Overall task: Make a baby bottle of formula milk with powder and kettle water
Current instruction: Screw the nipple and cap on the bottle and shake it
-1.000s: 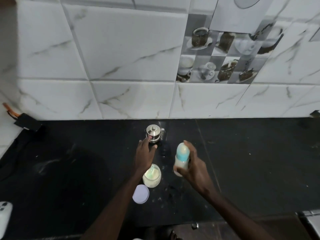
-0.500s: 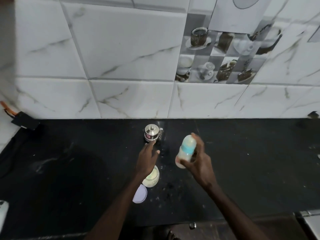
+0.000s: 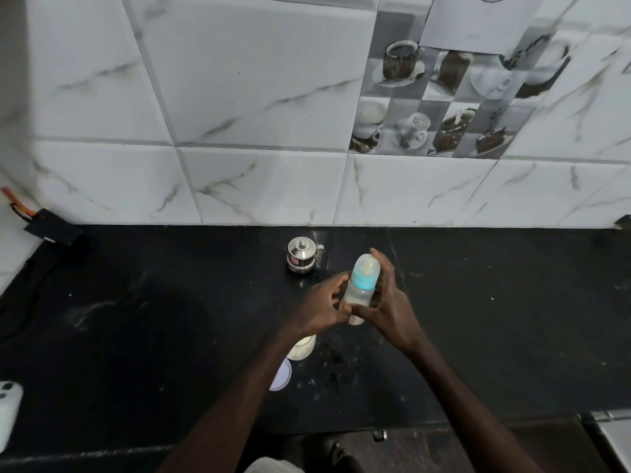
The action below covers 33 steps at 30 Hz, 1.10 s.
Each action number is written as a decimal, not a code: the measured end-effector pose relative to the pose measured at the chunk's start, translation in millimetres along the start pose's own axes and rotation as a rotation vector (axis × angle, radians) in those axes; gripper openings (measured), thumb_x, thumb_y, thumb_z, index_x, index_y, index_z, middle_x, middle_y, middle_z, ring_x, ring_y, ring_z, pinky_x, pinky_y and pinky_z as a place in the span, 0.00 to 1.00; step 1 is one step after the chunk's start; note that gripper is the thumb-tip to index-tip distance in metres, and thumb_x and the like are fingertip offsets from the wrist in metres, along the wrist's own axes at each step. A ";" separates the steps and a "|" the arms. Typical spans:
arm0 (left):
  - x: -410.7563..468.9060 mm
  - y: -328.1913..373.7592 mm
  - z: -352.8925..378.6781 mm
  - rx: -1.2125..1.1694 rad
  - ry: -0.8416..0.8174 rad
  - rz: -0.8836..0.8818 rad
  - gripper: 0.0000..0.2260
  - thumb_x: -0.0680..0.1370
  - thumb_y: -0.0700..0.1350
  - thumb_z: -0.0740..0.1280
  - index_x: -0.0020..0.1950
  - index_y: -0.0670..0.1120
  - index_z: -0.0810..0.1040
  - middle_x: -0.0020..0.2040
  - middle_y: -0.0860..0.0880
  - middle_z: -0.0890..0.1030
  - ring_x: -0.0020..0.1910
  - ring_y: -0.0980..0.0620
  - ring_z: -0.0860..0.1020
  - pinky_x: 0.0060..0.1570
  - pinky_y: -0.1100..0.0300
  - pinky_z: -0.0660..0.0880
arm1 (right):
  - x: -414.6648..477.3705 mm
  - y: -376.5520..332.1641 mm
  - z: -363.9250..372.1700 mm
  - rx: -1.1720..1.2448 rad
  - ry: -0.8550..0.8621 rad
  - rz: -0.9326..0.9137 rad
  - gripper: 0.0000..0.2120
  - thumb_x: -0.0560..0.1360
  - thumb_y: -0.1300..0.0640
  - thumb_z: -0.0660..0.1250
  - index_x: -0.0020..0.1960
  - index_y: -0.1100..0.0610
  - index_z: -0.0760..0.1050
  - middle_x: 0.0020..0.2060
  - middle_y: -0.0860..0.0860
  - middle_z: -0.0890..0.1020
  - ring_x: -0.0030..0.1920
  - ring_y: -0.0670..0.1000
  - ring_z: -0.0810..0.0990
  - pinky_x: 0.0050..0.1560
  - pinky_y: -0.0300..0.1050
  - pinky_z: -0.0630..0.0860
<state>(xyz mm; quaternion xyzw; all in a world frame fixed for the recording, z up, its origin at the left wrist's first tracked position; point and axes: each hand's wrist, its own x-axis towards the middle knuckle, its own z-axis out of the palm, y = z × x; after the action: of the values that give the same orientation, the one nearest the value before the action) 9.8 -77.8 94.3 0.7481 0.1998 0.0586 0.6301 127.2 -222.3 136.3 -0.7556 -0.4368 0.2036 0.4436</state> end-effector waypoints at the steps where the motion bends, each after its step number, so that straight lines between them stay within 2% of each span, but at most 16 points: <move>1: 0.4 -1.3 -1.0 -0.006 0.000 -0.011 0.41 0.66 0.44 0.80 0.77 0.53 0.69 0.70 0.52 0.78 0.68 0.54 0.78 0.69 0.48 0.76 | 1.2 0.7 -0.9 0.007 -0.014 0.013 0.52 0.69 0.56 0.82 0.79 0.36 0.52 0.62 0.31 0.77 0.58 0.43 0.83 0.59 0.47 0.82; 3: 0.7 -1.5 -3.4 -0.017 0.000 -0.018 0.40 0.66 0.43 0.81 0.76 0.52 0.69 0.70 0.53 0.79 0.67 0.54 0.79 0.69 0.48 0.76 | 3.7 1.4 -3.3 0.006 -0.040 0.032 0.52 0.70 0.55 0.81 0.79 0.36 0.50 0.64 0.31 0.76 0.60 0.42 0.82 0.61 0.47 0.81; 5: 2.1 0.0 -5.0 -0.041 -0.002 -0.013 0.39 0.68 0.42 0.82 0.76 0.50 0.71 0.68 0.52 0.80 0.66 0.54 0.80 0.69 0.48 0.77 | 3.9 3.2 -6.0 0.038 -0.070 0.054 0.51 0.72 0.55 0.79 0.80 0.35 0.49 0.67 0.36 0.76 0.62 0.44 0.81 0.63 0.50 0.81; 10: 5.6 6.0 -11.0 -0.100 -0.007 -0.015 0.33 0.70 0.39 0.81 0.73 0.48 0.74 0.65 0.51 0.83 0.63 0.54 0.82 0.67 0.48 0.78 | 5.3 7.7 -13.3 0.108 -0.116 0.080 0.37 0.82 0.58 0.68 0.81 0.37 0.50 0.73 0.38 0.71 0.70 0.48 0.77 0.70 0.61 0.74; 13: 7.7 5.6 -10.8 -0.102 0.001 -0.006 0.33 0.70 0.41 0.81 0.74 0.48 0.74 0.65 0.51 0.83 0.64 0.53 0.82 0.68 0.46 0.77 | 7.7 10.6 -16.1 0.158 -0.131 0.076 0.35 0.83 0.60 0.64 0.81 0.38 0.50 0.75 0.40 0.69 0.72 0.50 0.74 0.70 0.65 0.73; 15: 8.2 5.8 -10.5 -0.099 0.004 0.000 0.33 0.71 0.41 0.81 0.74 0.48 0.73 0.65 0.52 0.83 0.64 0.53 0.82 0.68 0.47 0.76 | 10.4 13.3 -17.4 0.159 -0.144 0.088 0.36 0.82 0.59 0.64 0.81 0.39 0.50 0.73 0.37 0.70 0.72 0.50 0.75 0.70 0.62 0.73; 18: 8.6 5.1 -8.4 -0.071 0.024 0.020 0.31 0.72 0.42 0.80 0.73 0.48 0.74 0.65 0.52 0.83 0.63 0.53 0.82 0.68 0.48 0.77 | 13.6 16.4 -17.2 0.088 -0.158 0.114 0.41 0.78 0.60 0.70 0.80 0.38 0.51 0.70 0.36 0.73 0.68 0.46 0.78 0.68 0.50 0.76; 21: 8.6 -5.8 -1.4 0.002 0.063 0.025 0.31 0.70 0.44 0.81 0.71 0.50 0.77 0.62 0.51 0.84 0.62 0.52 0.83 0.66 0.45 0.78 | 11.0 23.7 -13.7 0.037 -0.123 0.148 0.39 0.71 0.59 0.77 0.74 0.37 0.63 0.65 0.42 0.79 0.62 0.43 0.80 0.61 0.42 0.78; 24: 4.2 -27.3 8.2 0.084 0.090 0.007 0.29 0.69 0.44 0.81 0.70 0.51 0.78 0.60 0.52 0.85 0.60 0.54 0.84 0.62 0.45 0.80 | 0.1 38.8 -1.0 0.012 -0.070 0.196 0.36 0.66 0.56 0.81 0.69 0.39 0.71 0.59 0.42 0.83 0.59 0.41 0.82 0.58 0.40 0.80; 27: -2.0 -46.6 12.6 0.182 0.052 -0.031 0.34 0.68 0.42 0.80 0.72 0.53 0.76 0.63 0.56 0.83 0.63 0.58 0.81 0.65 0.52 0.79 | -13.4 61.4 22.5 -0.038 -0.068 0.274 0.32 0.66 0.54 0.80 0.66 0.41 0.73 0.56 0.41 0.83 0.56 0.40 0.82 0.52 0.36 0.78; 31: -8.7 -57.8 4.4 0.352 0.125 -0.105 0.37 0.71 0.44 0.79 0.78 0.54 0.70 0.75 0.54 0.75 0.74 0.55 0.72 0.72 0.62 0.68 | -14.7 99.1 51.8 -0.127 -0.068 0.347 0.27 0.67 0.54 0.78 0.64 0.44 0.73 0.54 0.42 0.81 0.54 0.45 0.81 0.48 0.35 0.74; 33: -10.9 -63.2 -1.3 0.405 0.178 -0.127 0.35 0.74 0.46 0.77 0.78 0.54 0.69 0.77 0.53 0.71 0.78 0.55 0.66 0.75 0.62 0.62 | -0.5 112.5 60.6 -0.133 -0.029 0.369 0.26 0.68 0.55 0.78 0.63 0.45 0.74 0.53 0.42 0.81 0.54 0.47 0.81 0.50 0.40 0.76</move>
<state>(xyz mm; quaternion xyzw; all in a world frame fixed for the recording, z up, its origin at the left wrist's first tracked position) -14.8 -72.7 35.3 0.8371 0.3091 0.0434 0.4493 138.7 -218.2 9.1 -0.8475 -0.3098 0.2631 0.3414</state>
